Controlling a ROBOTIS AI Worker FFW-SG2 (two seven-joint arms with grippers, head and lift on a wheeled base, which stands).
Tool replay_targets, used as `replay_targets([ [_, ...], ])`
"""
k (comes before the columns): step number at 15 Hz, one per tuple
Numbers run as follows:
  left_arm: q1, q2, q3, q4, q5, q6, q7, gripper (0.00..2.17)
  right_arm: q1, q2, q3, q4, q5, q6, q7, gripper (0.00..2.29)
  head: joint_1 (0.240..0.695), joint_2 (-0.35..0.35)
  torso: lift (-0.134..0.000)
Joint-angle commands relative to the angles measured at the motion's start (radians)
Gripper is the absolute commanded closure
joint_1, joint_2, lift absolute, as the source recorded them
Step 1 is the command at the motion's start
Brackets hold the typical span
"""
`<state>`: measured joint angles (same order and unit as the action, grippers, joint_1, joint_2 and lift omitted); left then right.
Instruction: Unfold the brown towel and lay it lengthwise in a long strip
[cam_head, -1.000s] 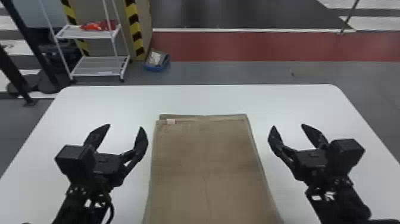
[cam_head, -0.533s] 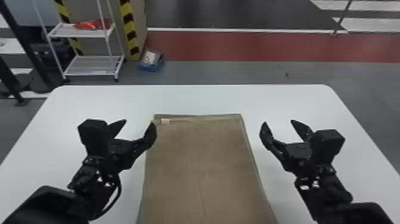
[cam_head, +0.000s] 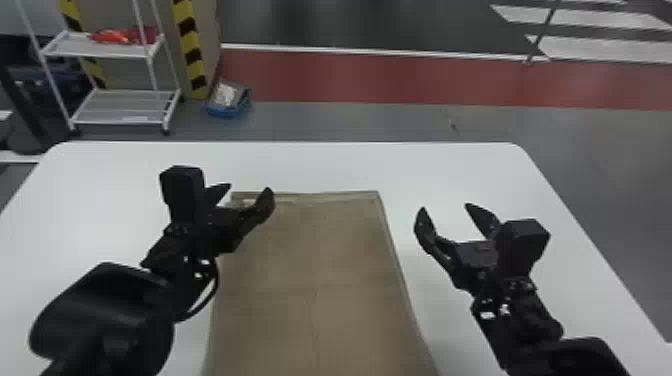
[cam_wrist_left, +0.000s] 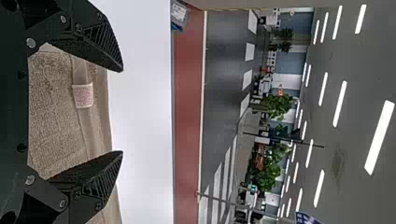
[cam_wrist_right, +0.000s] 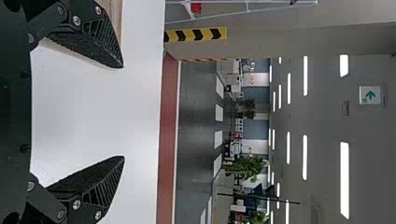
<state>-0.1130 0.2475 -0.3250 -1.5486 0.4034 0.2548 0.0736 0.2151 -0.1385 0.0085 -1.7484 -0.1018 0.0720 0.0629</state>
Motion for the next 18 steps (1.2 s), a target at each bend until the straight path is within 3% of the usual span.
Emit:
replay_targets([
  [1,-0.047,-0.007,-0.002,0.065,0.000,0.030,0.002,0.30,0.009,-0.006,-0.005,-0.019,0.004,0.010,0.000,0.21,0.695,-0.103,-0.123],
  [5,-0.082,-0.011,0.015,0.168,-0.017,0.039,0.005,0.34,0.004,-0.010,0.007,-0.023,0.004,0.010,0.000,0.21,0.695,-0.092,-0.123],
  [10,-0.062,0.009,0.044,0.156,-0.008,0.088,0.003,0.42,-0.010,-0.010,0.033,-0.025,0.004,0.016,0.000,0.21,0.695,-0.051,-0.123],
  [15,-0.048,0.007,0.046,0.147,-0.008,0.085,-0.005,0.42,0.010,-0.010,0.024,-0.056,0.010,0.035,0.000,0.21,0.695,-0.030,-0.123],
  [18,-0.051,0.001,0.044,0.147,-0.006,0.079,-0.006,0.54,0.023,-0.012,0.019,-0.065,0.008,0.041,0.000,0.21,0.695,-0.037,-0.123],
])
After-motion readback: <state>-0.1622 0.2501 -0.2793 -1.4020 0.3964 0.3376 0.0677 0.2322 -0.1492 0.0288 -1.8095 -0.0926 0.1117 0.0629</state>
